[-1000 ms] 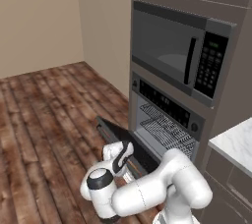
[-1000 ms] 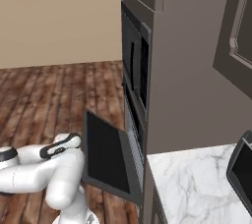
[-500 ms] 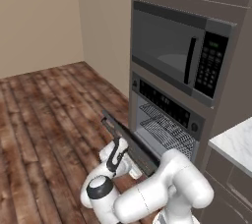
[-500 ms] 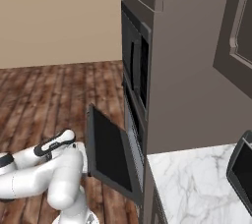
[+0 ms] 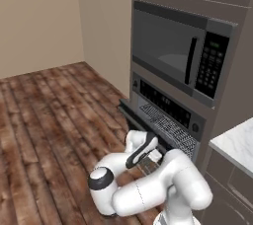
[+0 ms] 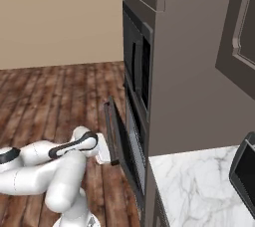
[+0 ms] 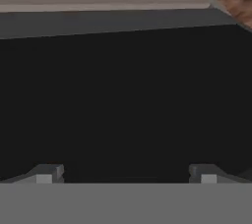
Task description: Place the fish on the top rack of the oven, and slide the tray back inside. Close the oven door.
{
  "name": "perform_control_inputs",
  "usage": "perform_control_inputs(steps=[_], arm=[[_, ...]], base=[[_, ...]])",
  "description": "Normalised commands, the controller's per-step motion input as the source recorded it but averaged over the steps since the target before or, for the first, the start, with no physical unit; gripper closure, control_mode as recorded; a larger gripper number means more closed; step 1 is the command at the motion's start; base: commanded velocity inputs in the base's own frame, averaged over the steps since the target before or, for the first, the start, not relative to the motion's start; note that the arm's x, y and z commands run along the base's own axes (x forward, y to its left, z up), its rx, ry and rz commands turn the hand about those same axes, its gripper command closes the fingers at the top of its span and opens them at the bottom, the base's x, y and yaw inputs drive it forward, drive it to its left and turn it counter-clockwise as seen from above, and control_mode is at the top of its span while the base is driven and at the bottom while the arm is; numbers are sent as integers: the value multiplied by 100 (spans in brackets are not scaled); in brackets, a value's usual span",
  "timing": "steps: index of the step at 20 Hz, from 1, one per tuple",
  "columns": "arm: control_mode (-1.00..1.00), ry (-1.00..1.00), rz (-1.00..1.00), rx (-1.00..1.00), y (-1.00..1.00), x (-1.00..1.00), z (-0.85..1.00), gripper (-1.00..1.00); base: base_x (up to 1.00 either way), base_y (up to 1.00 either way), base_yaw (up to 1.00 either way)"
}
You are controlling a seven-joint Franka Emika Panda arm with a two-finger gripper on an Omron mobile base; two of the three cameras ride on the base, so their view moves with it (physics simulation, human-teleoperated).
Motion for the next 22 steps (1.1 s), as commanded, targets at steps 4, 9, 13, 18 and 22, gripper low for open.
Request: perform_control_inputs(steps=[4, 9, 13, 18, 22], arm=[[-100, -3, -30, -33, -46, 92, 70, -100], [-100, 0, -28, -14, -86, 100, 56, -100], [-100, 0, -29, -5, -99, 100, 42, -100], [-100, -5, -35, 0, -86, 76, -3, -100], [-100, -23, -36, 0, -2, 3, -29, -100]], base=[[0, 0, 0], [0, 0, 0], [0, 0, 0], [0, 0, 0], [0, 0, 0]])
